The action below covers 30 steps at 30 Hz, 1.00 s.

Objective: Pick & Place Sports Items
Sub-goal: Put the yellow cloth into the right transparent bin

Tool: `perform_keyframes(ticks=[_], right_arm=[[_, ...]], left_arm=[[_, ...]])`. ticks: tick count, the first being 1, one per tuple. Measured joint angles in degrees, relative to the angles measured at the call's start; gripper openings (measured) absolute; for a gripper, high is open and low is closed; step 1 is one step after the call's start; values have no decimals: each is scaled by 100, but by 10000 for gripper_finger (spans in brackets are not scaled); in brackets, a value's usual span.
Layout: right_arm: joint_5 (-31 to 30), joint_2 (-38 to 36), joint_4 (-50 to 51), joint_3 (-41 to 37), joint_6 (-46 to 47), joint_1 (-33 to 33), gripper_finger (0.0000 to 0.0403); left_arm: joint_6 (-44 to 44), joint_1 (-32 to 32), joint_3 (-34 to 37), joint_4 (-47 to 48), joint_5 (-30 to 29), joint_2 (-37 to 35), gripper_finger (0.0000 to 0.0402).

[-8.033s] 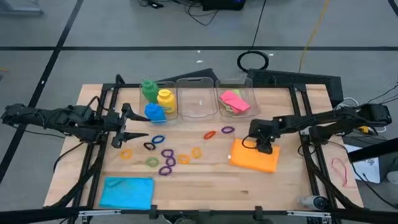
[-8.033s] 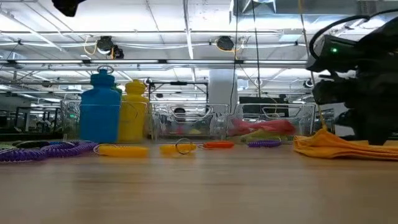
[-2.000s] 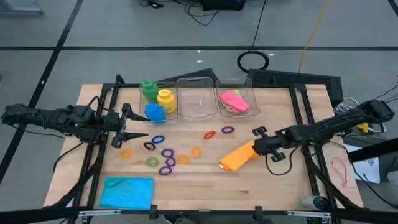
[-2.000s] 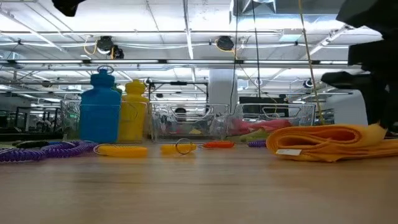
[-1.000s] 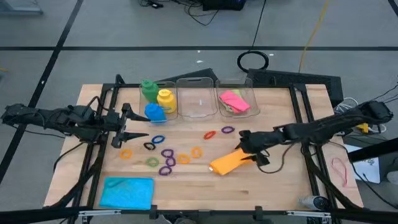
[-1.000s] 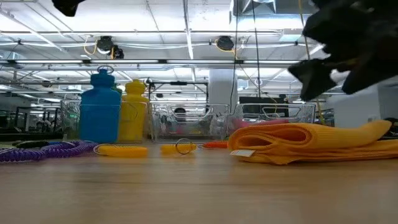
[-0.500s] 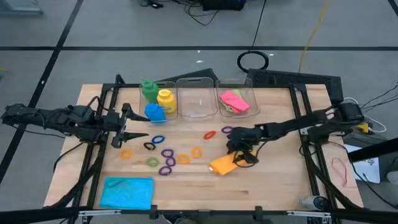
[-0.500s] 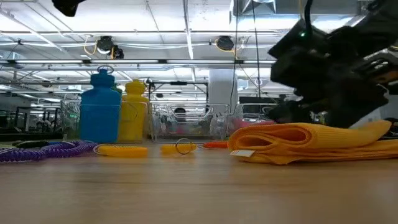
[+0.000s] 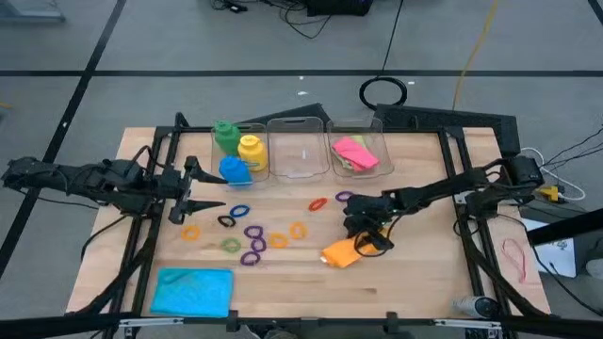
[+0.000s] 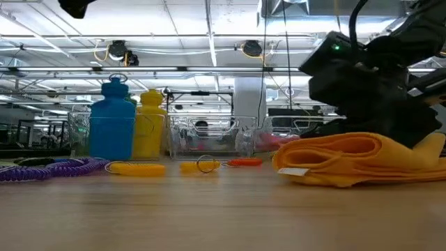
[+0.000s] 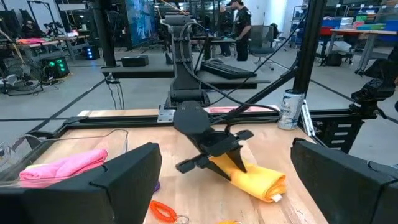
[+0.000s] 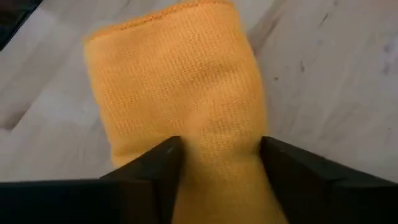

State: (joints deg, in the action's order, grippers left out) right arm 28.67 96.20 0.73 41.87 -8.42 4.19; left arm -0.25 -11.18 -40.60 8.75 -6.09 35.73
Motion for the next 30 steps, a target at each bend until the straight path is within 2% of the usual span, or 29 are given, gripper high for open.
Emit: perform_keyframes(ticks=[4, 10, 16, 20, 23, 30], right_arm=[[-37, 4, 61, -4, -238, 0, 97], [-455, -6, 98, -4, -612, 68, 6], [-628, -12, 23, -11, -1000, 138, 2], [-1357, -256, -58, -20, -1029, 232, 1], [-1909, -650, -38, -40, -1044, 326, 1], [-2698, -1865, -510, -31, -724, 654, 1]], left_arm=[[0, 0, 0, -1, 1, 0, 296], [0, -2, 1, 0, 1, 0, 296], [-2, -2, 2, -1, 2, 0, 296], [0, -2, 0, 0, 2, 0, 296], [0, -2, 0, -2, 1, 1, 296], [-2, -2, 0, 0, 2, 2, 296]])
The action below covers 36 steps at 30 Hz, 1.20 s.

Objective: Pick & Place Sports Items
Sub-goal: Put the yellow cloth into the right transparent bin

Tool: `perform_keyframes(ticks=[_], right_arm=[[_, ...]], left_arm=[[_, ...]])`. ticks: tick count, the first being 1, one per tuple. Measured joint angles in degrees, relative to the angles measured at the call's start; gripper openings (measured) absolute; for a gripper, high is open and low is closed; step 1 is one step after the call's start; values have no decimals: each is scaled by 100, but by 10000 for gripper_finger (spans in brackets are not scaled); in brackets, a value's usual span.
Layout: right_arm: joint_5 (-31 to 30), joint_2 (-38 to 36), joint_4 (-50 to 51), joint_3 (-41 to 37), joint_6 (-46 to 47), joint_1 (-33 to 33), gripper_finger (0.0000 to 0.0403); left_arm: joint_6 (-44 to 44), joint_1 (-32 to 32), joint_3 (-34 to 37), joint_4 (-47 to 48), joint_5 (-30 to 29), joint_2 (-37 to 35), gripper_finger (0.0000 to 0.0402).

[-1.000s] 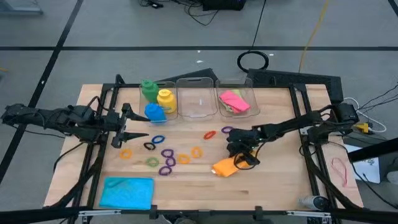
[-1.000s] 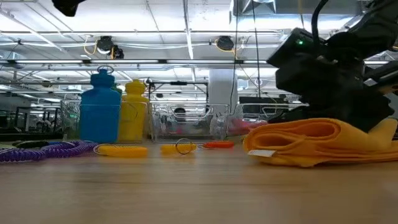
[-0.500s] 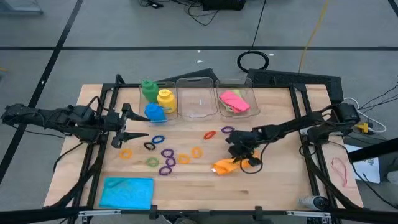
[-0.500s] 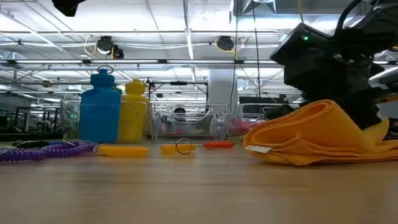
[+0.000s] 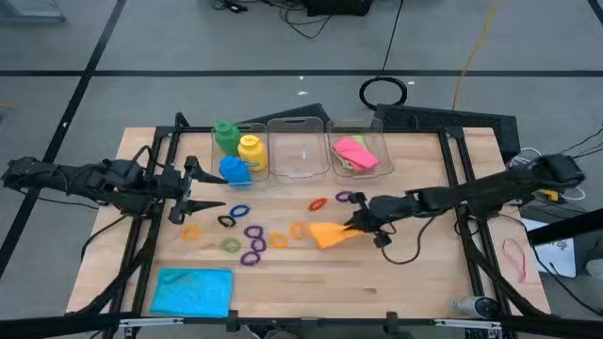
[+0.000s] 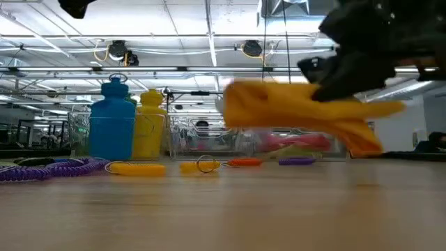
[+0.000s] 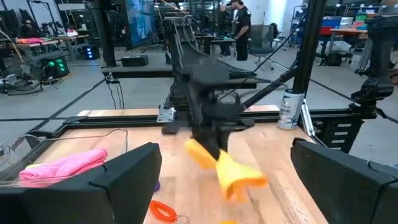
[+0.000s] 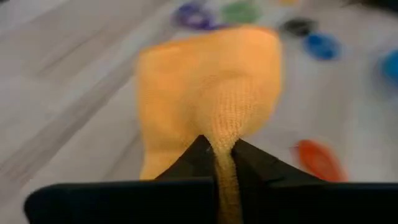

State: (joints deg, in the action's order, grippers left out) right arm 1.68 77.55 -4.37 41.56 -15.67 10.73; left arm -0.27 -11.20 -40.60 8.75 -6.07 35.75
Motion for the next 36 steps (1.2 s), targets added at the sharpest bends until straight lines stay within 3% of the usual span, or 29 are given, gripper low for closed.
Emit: perform_keyframes(ticks=[7, 12, 21, 26, 31, 36], right_arm=[[-973, -873, -177, 3, 352, 149, 1], [-2058, -1179, -353, 5, 918, -30, 1], [-2736, -1527, -895, 7, 1531, -1265, 0], [-2443, -1417, -952, 7, 2162, -2481, 0], [-608, -1083, -963, 9, 2994, -3787, 0], [1, -538, -1036, 9, 3288, -4525, 0]], left_arm=[[2, 0, 1, -2, -1, -1, 296], [2, 3, 1, -2, -1, -1, 296], [1, 2, 0, -2, -1, 0, 296], [2, 2, 2, -2, 0, 0, 296], [2, 2, 0, 0, -2, -2, 296], [0, 0, 2, -2, -2, 0, 296]])
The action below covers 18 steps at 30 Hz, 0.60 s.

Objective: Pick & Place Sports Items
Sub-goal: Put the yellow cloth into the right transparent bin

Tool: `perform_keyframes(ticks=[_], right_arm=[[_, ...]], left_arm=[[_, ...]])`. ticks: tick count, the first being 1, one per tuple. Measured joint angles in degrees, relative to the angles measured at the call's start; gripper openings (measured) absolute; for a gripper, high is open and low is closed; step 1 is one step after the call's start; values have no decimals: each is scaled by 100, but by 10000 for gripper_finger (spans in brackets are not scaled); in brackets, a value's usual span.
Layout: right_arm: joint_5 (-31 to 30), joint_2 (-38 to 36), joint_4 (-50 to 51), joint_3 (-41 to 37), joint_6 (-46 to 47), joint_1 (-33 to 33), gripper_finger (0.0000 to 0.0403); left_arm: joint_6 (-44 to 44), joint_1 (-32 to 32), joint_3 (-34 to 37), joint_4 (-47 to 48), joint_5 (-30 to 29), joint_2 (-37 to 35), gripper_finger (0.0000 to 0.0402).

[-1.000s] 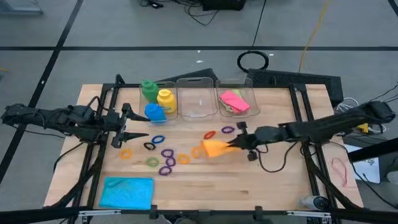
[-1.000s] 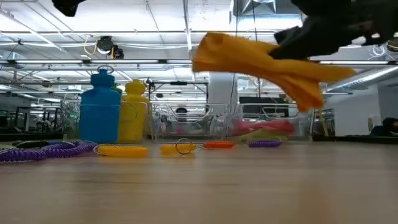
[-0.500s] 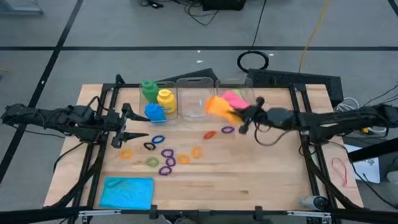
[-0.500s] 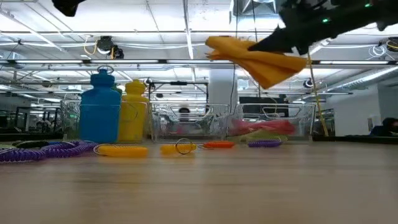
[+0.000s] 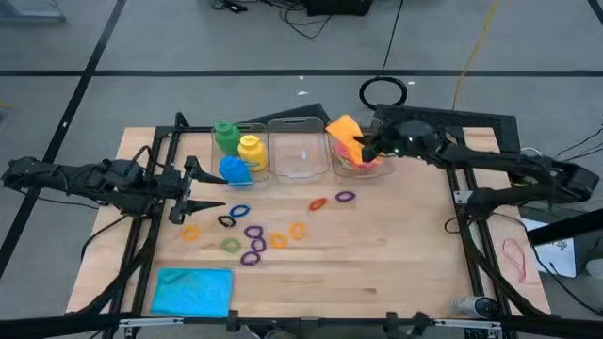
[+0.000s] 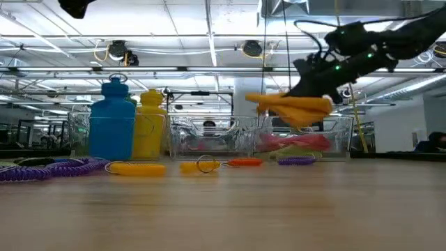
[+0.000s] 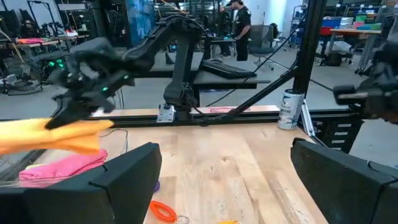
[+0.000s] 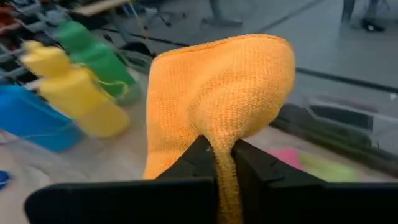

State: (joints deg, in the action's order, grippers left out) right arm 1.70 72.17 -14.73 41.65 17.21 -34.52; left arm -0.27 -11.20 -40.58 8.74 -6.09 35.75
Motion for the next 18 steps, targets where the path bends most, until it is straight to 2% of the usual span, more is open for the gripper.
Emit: perform_keyframes(ticks=[9, 18], right_arm=[[200, 864, -162, 2, 21, -273, 0], [262, 1225, -178, 4, -31, -334, 0]], left_arm=[[2, 0, -2, 0, 0, 0, 296], [2, 0, 0, 1, 0, 0, 296]])
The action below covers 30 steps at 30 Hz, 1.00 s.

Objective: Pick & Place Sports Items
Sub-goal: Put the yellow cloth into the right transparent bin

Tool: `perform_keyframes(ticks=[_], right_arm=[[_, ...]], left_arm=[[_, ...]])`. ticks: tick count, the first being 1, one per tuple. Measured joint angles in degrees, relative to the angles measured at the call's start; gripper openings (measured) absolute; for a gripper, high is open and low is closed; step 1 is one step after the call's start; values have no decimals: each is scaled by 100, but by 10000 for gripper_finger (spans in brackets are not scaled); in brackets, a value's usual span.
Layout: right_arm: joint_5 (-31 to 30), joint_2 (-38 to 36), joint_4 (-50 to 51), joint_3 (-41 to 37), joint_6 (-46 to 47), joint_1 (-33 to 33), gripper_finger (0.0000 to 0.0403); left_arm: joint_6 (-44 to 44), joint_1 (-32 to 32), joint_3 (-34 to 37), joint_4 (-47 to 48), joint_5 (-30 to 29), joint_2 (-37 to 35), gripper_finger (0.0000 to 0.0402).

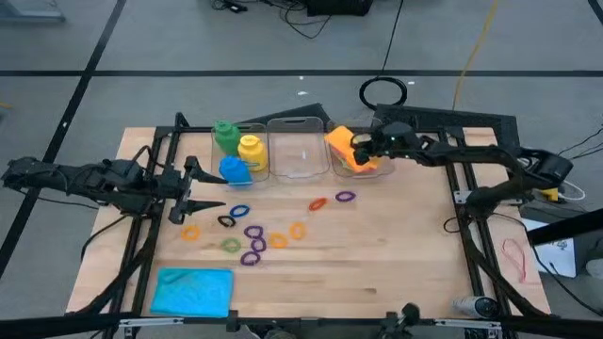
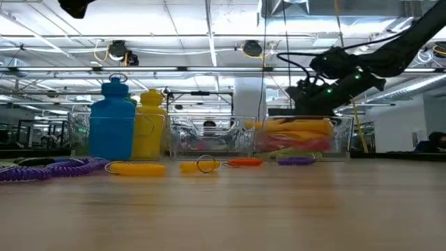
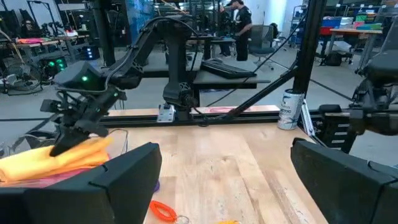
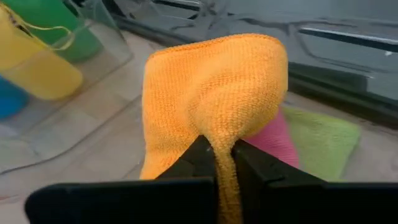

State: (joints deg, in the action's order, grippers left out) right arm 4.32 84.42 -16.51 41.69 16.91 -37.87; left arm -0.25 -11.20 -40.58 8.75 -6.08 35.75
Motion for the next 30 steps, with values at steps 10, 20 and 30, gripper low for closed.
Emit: perform_keyframes(ticks=[10, 20, 30], right_arm=[[17, 166, 12, 0, -2, -118, 0], [22, 166, 47, 2, -1, -118, 50], [24, 35, -10, 2, -552, -38, 198]], left_arm=[[0, 3, -2, -1, 1, 0, 296], [0, 2, -1, 0, 0, -1, 296], [-2, 2, -2, 0, 1, 0, 296]])
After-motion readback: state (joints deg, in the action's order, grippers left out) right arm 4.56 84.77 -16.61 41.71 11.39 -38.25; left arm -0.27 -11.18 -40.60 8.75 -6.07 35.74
